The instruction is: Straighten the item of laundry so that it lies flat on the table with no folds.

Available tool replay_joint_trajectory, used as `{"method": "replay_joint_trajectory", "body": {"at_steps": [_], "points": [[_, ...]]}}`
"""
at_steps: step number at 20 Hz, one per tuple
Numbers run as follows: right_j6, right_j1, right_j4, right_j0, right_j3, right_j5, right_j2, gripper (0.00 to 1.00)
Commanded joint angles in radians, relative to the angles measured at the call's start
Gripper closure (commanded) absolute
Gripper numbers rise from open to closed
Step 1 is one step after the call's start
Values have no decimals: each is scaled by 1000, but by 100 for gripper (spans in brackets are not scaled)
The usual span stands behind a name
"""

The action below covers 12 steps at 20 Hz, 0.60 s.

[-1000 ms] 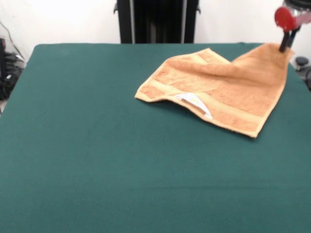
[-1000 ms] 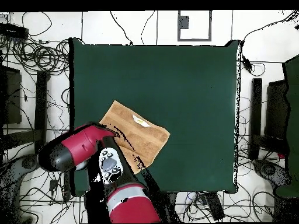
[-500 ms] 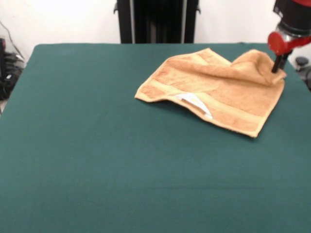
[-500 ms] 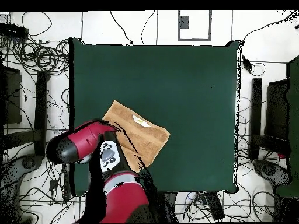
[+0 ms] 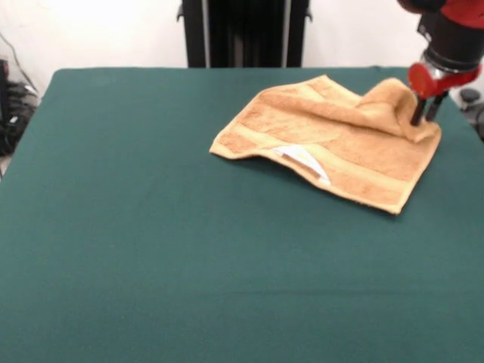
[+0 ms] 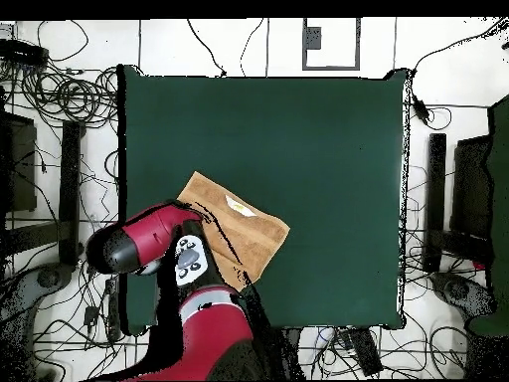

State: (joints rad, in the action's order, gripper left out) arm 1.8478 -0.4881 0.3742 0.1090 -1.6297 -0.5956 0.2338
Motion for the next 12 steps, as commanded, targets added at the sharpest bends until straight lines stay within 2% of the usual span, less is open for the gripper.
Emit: {"method": "replay_joint_trajectory", "body": {"at_steps": [1, 4, 8, 12], "points": [[147, 26, -43, 18, 45, -18, -12, 0], [128, 14, -49, 11, 42, -38, -3, 0], [76, -84, -88, -37, -19, -92, 46, 0], [14, -246, -179, -128, -125, -161, 135, 0]]}}
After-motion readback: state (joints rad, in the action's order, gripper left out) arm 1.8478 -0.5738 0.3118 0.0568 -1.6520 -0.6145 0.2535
